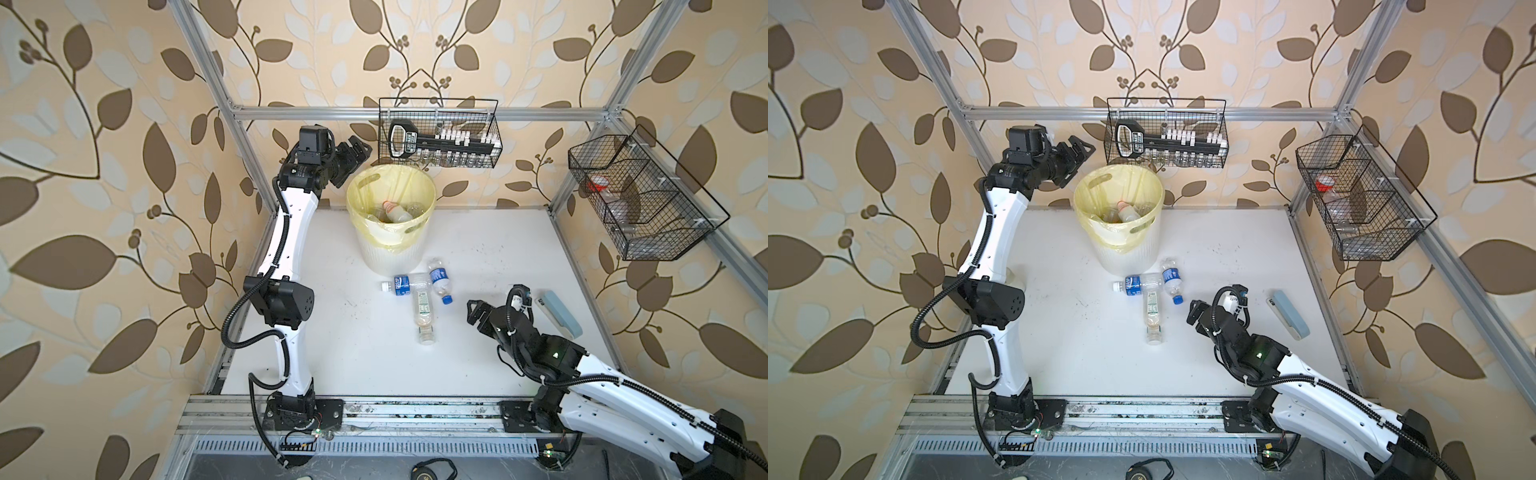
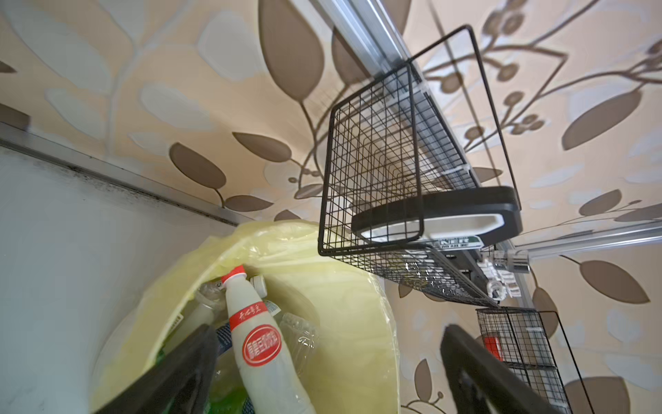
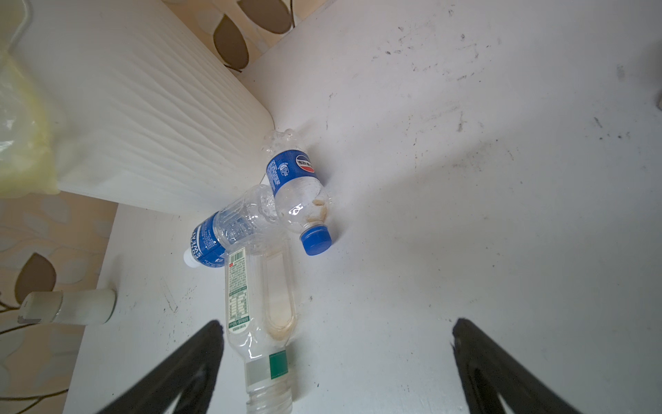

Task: Throw the plastic bottles in the bin
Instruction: Throw the plastic bottle into the trash bin.

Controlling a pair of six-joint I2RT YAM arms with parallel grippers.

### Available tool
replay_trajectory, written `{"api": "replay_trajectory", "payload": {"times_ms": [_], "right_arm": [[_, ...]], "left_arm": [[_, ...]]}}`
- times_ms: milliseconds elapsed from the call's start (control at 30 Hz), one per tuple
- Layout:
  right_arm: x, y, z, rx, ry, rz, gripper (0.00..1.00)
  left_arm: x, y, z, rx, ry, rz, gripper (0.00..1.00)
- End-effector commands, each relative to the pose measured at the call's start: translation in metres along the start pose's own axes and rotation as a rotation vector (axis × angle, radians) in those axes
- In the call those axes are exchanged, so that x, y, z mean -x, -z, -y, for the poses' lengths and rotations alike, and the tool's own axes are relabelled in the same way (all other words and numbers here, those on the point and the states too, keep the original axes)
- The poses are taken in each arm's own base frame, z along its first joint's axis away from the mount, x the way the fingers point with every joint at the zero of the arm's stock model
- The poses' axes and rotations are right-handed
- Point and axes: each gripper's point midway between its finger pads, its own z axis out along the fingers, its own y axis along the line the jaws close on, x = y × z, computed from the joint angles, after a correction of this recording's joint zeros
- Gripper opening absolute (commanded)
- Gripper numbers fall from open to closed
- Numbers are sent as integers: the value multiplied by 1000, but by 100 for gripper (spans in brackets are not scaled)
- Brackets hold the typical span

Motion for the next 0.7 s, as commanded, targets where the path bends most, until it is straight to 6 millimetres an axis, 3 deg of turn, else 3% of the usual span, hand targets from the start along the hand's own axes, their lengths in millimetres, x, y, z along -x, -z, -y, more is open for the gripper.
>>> {"api": "replay_trajectory", "payload": {"times_ms": [0,167,300,333,500,667], "right_arm": [[1,-1,7,-16,6,20,100],[-1,-5,-6,10,11,2,100],[-6,-10,-15,-9,40,-42,100],[-7,-11,-16,-18,49,-50,100],[-10,-14,-29,-58,99,-73,100],[-17,-16,-48,-41,151,-79,100]], "left_arm": [[34,88,61,-112,-92,175,99],[12,124,70,-181,-243,179,99],[-1,136,32,-72,-354,255,99],[-3,150,29,-51,-378,280,99],[-24,150,-14,58,-406,206,99],[-55,149,-38,2,-485,100,99]]}}
